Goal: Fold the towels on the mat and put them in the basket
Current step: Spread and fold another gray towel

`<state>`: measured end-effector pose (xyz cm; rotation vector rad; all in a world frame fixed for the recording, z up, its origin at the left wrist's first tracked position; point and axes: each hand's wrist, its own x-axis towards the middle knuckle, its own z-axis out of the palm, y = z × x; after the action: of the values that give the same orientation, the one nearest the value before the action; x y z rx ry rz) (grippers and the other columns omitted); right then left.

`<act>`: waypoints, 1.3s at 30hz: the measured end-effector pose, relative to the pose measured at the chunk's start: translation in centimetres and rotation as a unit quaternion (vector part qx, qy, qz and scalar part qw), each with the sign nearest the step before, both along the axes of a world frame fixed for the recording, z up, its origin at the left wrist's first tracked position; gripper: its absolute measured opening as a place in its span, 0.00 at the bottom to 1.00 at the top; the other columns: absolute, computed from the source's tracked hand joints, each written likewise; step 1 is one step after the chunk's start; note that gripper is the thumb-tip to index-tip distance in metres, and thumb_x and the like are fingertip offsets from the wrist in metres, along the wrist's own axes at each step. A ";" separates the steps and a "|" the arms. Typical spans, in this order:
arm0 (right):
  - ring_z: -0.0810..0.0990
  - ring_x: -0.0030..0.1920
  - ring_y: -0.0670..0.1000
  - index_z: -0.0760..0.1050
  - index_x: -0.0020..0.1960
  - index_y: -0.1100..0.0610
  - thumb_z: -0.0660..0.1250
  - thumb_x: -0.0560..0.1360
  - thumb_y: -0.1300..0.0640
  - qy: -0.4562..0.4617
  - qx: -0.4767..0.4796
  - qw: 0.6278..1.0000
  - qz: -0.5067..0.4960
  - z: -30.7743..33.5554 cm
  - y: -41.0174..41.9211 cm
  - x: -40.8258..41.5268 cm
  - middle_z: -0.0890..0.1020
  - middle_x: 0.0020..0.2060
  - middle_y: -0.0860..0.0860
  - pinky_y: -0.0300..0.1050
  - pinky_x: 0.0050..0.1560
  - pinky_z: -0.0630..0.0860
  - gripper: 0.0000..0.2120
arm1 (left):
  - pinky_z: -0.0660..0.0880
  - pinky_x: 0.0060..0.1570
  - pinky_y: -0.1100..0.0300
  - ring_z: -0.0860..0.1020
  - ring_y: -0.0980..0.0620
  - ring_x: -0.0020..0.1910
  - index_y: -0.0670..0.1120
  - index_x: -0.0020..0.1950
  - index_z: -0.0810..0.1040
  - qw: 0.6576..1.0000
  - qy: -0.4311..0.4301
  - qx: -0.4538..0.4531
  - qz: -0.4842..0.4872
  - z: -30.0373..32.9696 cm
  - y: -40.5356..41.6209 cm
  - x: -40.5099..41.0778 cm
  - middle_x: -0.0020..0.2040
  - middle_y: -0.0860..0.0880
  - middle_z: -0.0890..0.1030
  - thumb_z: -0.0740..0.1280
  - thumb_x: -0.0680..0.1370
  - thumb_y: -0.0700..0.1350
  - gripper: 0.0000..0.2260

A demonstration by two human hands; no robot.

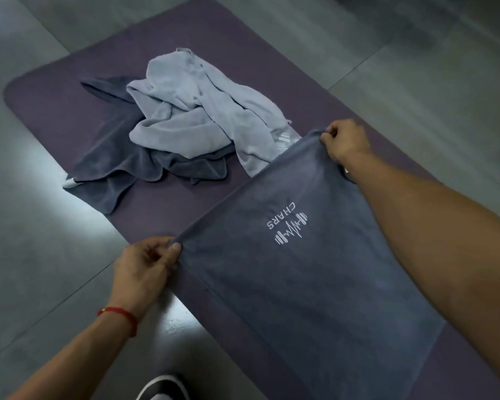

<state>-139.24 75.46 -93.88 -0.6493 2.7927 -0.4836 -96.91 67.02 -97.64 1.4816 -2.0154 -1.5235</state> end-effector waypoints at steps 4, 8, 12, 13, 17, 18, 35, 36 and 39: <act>0.82 0.51 0.59 0.83 0.47 0.57 0.65 0.78 0.57 -0.016 0.001 0.999 -0.029 -1.9 -1.3 -0.6 0.85 0.47 0.57 0.49 0.50 0.79 0.08 | 0.80 0.43 0.51 0.82 0.52 0.36 0.49 0.40 0.82 0.994 -0.088 -0.063 -0.023 -0.3 -0.7 -1.1 0.34 0.53 0.83 0.71 0.76 0.46 0.05; 0.81 0.55 0.55 0.81 0.53 0.54 0.68 0.77 0.56 -0.035 -0.020 0.999 0.003 -2.9 -1.7 -0.8 0.84 0.51 0.52 0.47 0.56 0.77 0.06 | 0.80 0.44 0.51 0.81 0.51 0.37 0.49 0.40 0.81 0.987 -0.108 -0.102 -0.065 0.0 -1.0 -1.3 0.37 0.53 0.83 0.72 0.73 0.41 0.04; 0.80 0.48 0.52 0.76 0.56 0.53 0.69 0.77 0.58 -0.050 -0.048 0.997 0.037 -3.5 -1.7 -1.3 0.80 0.45 0.49 0.51 0.57 0.79 0.09 | 0.81 0.43 0.53 0.81 0.55 0.36 0.48 0.39 0.81 0.981 -0.129 -0.106 -0.098 0.8 -1.3 -1.7 0.37 0.53 0.83 0.75 0.71 0.40 0.05; 0.79 0.47 0.52 0.75 0.56 0.53 0.69 0.77 0.59 -0.048 -0.049 0.997 0.046 -3.5 -1.6 -1.4 0.79 0.45 0.49 0.52 0.57 0.79 0.09 | 0.80 0.41 0.57 0.80 0.57 0.34 0.48 0.38 0.82 0.980 -0.139 -0.094 -0.104 1.1 -1.3 -1.8 0.35 0.53 0.83 0.76 0.71 0.42 0.05; 0.77 0.46 0.54 0.70 0.58 0.49 0.66 0.77 0.63 -0.029 -0.070 0.992 0.098 -2.5 -1.1 -1.3 0.77 0.47 0.52 0.53 0.53 0.78 0.14 | 0.73 0.34 0.71 0.79 0.61 0.37 0.48 0.34 0.81 0.971 -0.165 -0.095 -0.144 1.4 -2.2 -2.3 0.31 0.54 0.81 0.77 0.71 0.48 0.09; 0.76 0.47 0.55 0.68 0.58 0.48 0.64 0.76 0.64 -0.019 -0.068 0.990 0.121 -2.1 -0.9 -1.2 0.76 0.48 0.53 0.55 0.53 0.77 0.16 | 0.72 0.34 0.72 0.79 0.61 0.37 0.49 0.33 0.81 0.966 -0.174 -0.103 -0.163 1.5 -2.4 -2.4 0.30 0.55 0.81 0.77 0.71 0.48 0.09; 0.80 0.57 0.57 0.79 0.57 0.53 0.64 0.77 0.66 0.096 -0.068 0.973 0.201 17.2 12.1 3.4 0.83 0.54 0.54 0.49 0.59 0.74 0.13 | 0.76 0.34 0.59 0.80 0.51 0.34 0.46 0.33 0.83 0.943 -0.169 -0.157 -0.238 12.8 -0.4 -2.5 0.32 0.50 0.82 0.76 0.70 0.43 0.07; 0.79 0.55 0.58 0.77 0.58 0.53 0.64 0.78 0.66 0.110 -0.070 0.974 0.184 19.6 13.8 4.0 0.83 0.53 0.55 0.50 0.57 0.74 0.13 | 0.75 0.34 0.63 0.80 0.56 0.34 0.47 0.33 0.83 0.944 -0.144 -0.161 -0.249 15.0 -0.3 -2.6 0.33 0.53 0.83 0.76 0.71 0.43 0.07; 0.76 0.49 0.59 0.69 0.58 0.50 0.61 0.78 0.66 0.160 -0.079 0.975 0.131 27.4 19.9 6.1 0.79 0.50 0.54 0.52 0.50 0.72 0.14 | 0.69 0.32 0.75 0.78 0.64 0.33 0.49 0.33 0.84 0.942 -0.078 -0.184 -0.271 22.4 0.5 -3.3 0.33 0.57 0.83 0.76 0.72 0.44 0.07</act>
<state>-133.13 95.33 -66.45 -1.2121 2.9136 -0.5951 -100.22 67.57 -75.28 0.9710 -2.7783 -1.1041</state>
